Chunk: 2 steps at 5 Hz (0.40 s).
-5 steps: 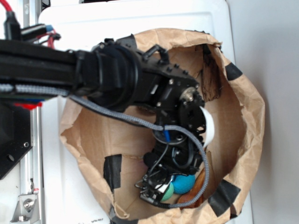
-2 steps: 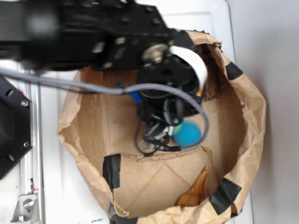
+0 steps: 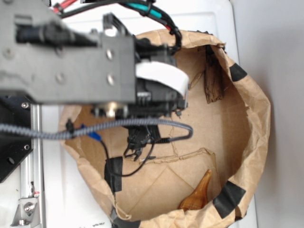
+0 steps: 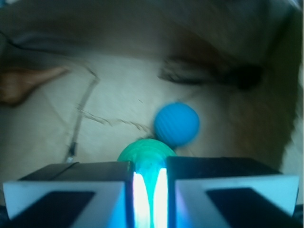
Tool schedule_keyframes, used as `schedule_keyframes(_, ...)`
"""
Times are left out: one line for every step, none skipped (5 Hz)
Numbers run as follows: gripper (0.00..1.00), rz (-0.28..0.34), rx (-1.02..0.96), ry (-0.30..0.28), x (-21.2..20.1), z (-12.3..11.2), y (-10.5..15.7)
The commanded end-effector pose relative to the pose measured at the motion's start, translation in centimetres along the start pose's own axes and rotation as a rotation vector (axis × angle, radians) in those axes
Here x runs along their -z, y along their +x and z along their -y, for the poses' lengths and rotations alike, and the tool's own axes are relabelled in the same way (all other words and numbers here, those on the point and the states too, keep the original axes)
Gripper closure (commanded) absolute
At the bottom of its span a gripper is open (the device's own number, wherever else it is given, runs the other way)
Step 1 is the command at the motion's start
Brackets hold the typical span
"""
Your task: Grab the green ball.
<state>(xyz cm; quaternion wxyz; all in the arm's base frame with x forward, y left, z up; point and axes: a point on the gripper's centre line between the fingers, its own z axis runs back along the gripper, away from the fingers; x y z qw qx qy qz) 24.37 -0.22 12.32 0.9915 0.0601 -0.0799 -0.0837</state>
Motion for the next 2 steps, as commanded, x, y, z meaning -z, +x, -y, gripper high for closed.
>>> schedule_keyframes(1.0,0.055,-0.024,0.008,-1.83,1.54,2.21)
schedule_keyframes(1.0,0.091,-0.046,-0.089,-2.28,1.21,2.83)
